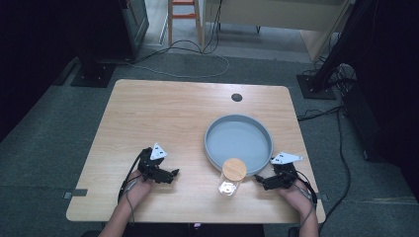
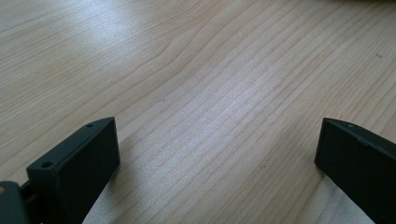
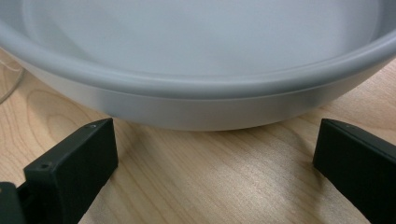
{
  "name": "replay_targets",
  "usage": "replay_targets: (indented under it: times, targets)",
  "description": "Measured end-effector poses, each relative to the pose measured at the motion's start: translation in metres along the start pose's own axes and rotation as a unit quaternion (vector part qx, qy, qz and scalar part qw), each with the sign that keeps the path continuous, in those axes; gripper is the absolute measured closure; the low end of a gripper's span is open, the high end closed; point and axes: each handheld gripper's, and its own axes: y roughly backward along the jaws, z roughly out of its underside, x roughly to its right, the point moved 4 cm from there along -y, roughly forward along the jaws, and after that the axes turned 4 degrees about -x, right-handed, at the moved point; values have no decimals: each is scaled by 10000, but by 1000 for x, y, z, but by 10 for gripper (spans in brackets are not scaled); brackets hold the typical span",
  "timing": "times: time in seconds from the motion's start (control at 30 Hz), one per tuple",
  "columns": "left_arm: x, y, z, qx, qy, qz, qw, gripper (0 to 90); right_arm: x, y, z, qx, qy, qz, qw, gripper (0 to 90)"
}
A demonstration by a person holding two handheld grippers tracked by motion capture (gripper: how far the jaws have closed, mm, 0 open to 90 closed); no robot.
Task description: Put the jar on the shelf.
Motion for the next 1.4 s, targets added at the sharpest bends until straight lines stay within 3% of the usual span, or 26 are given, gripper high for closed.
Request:
replay_targets:
  times: [1.4]
  targets:
    - [0,0,0,-18,-50,36,10000,0,-1,0,0,9,4,-7,10000,3]
